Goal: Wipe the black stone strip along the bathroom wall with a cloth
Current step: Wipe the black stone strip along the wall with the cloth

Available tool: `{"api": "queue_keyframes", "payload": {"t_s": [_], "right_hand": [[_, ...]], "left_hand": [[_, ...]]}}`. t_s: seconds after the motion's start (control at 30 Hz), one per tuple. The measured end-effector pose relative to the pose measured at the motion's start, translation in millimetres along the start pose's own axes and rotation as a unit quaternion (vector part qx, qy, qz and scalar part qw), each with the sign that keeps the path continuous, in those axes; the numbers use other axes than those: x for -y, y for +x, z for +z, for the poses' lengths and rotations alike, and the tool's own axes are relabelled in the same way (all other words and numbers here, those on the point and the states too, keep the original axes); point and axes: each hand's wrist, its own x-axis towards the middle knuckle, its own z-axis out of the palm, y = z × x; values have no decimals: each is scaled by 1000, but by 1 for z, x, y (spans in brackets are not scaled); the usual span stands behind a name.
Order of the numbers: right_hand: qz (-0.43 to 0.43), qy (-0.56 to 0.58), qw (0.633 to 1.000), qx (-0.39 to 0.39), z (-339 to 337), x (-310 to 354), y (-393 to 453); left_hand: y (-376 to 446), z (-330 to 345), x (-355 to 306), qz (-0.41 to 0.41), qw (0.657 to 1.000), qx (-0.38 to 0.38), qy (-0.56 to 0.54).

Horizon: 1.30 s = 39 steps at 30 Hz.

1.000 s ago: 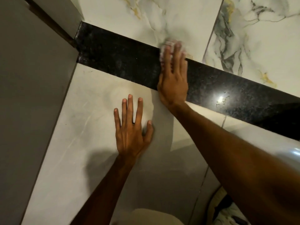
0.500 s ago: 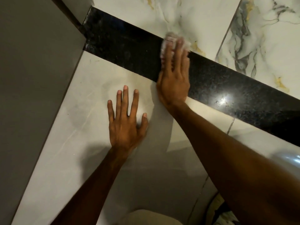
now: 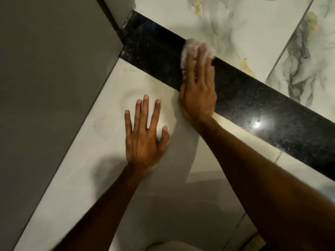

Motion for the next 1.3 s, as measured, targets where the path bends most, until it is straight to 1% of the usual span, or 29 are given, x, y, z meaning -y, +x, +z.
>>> {"api": "queue_keyframes", "payload": {"t_s": [0.07, 0.1, 0.17, 0.2, 0.27, 0.33, 0.37, 0.4, 0.43, 0.47, 0.5, 0.53, 0.6, 0.63, 0.67, 0.7, 0.73, 0.8, 0.83, 0.87, 0.9, 0.93, 1.0, 1.07, 1.13, 1.17, 1.2, 1.23, 1.3], "right_hand": [[-102, -4, 994, 45, -1, 5, -12], [-132, -6, 989, 64, -3, 2, -22], [-139, -17, 987, 73, -9, -15, -45], [-122, -25, 990, 61, -12, -22, -54], [-49, -41, 998, 8, -11, -26, -56], [46, -42, 997, -50, -5, -9, -36], [78, -33, 994, -71, 0, 3, -20], [93, -18, 993, -77, 6, 15, -2], [87, -4, 994, -63, 11, 28, 15], [58, 6, 998, -34, 15, 39, 30], [5, 9, 1000, 4, 18, 49, 39], [-65, 6, 997, 47, 20, 54, 42], [-213, -5, 969, 123, 16, 54, 36], [-264, -13, 953, 151, 13, 45, 29], [-290, -22, 942, 167, 8, 34, 23], [-288, -27, 942, 169, 4, 24, 18], [-261, -26, 953, 152, 2, 17, 16], [-145, -13, 985, 90, 1, 18, 24], [-82, -5, 995, 62, 4, 26, 32], [-46, 3, 998, 48, 8, 37, 41], [-47, 10, 997, 52, 13, 48, 48], [-84, 12, 994, 72, 18, 59, 52], [-207, 7, 970, 127, 25, 68, 50], [-296, -12, 942, 156, 24, 62, 42], [-333, -29, 928, 167, 19, 44, 36], [-336, -32, 926, 167, 16, 35, 37], [-322, -31, 934, 154, 15, 28, 41], [-285, -27, 950, 129, 15, 25, 48], [-165, -14, 984, 70, 18, 36, 71]], "left_hand": [[0, -3, -1, -25, 1000, -6, 6], [0, -6, -1, -34, 999, -6, 9], [1, -9, -2, -41, 999, -1, 4], [2, -10, -2, -42, 999, 0, -1], [2, -8, -1, -40, 999, -2, -3], [0, -3, 0, -37, 999, -12, -3], [-1, -1, 0, -36, 999, -18, -4], [-1, 2, 1, -37, 999, -23, -7], [-1, 3, 2, -42, 999, -29, -10], [0, 4, 1, -49, 998, -36, -11], [1, 5, 1, -62, 997, -41, -6], [2, 4, 0, -78, 996, -44, -2], [2, 2, -1, -106, 993, -58, 6], [1, 2, -2, -114, 991, -64, 8], [0, 2, -2, -117, 991, -65, 10], [-1, 2, -3, -117, 991, -64, 12], [-2, 2, -3, -117, 991, -62, 18], [-1, 4, -2, -115, 991, -64, 25], [-1, 5, -1, -113, 991, -68, 23], [-1, 7, 0, -113, 991, -72, 21], [-1, 8, 0, -113, 991, -74, 20], [0, 10, 0, -115, 990, -73, 19], [0, 10, -1, -121, 990, -72, 17], [0, 9, -1, -126, 989, -74, 17], [0, 8, -1, -122, 990, -71, 11], [-1, 7, -1, -119, 990, -71, 4], [-2, 7, -1, -117, 990, -75, -2], [-2, 7, -1, -116, 990, -79, -5], [-1, 7, -1, -117, 989, -85, -7]]}}
